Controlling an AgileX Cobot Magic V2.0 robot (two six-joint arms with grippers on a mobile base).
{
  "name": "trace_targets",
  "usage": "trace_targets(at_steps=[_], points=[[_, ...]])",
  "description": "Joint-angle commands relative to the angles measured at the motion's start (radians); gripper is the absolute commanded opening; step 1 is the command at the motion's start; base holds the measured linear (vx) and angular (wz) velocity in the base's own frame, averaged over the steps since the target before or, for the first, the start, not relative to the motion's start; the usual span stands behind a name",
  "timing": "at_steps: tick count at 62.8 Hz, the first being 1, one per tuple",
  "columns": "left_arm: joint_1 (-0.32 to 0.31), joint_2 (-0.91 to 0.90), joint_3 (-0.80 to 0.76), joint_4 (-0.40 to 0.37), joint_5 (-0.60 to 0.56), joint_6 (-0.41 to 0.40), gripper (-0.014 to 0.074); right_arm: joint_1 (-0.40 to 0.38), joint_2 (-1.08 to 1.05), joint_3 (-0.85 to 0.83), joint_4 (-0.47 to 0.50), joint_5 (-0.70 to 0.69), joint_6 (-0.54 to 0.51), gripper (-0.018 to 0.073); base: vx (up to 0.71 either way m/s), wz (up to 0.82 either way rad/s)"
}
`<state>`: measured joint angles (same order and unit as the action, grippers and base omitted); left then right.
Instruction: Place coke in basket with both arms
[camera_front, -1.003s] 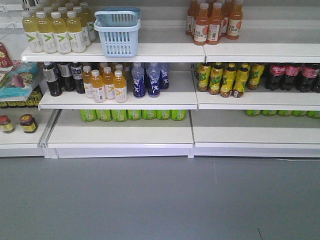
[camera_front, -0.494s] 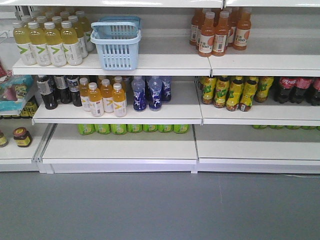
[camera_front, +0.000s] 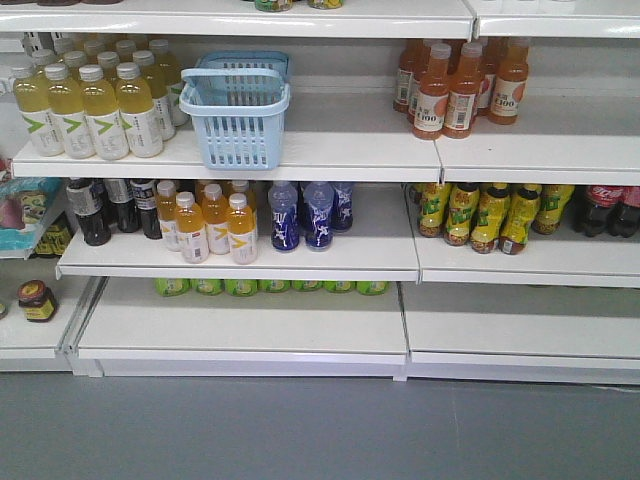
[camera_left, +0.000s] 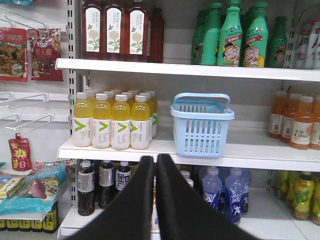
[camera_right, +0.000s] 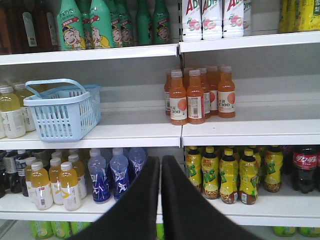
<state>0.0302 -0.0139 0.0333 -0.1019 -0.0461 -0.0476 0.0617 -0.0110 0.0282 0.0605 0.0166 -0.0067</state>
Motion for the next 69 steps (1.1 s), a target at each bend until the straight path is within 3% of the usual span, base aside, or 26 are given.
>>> trace_targets(at_steps=[1, 69], points=[[0.000, -0.013, -0.025, -0.008, -0.066, -0.006, -0.0006, -0.001, -0.012, 0.008, -0.008, -0.073, -0.003, -0.0002, 0.21, 0.01], [0.000, -0.013, -0.025, -0.008, -0.066, -0.006, -0.0006, -0.001, -0.012, 0.008, -0.008, -0.073, -0.003, -0.0002, 0.17, 0.00]])
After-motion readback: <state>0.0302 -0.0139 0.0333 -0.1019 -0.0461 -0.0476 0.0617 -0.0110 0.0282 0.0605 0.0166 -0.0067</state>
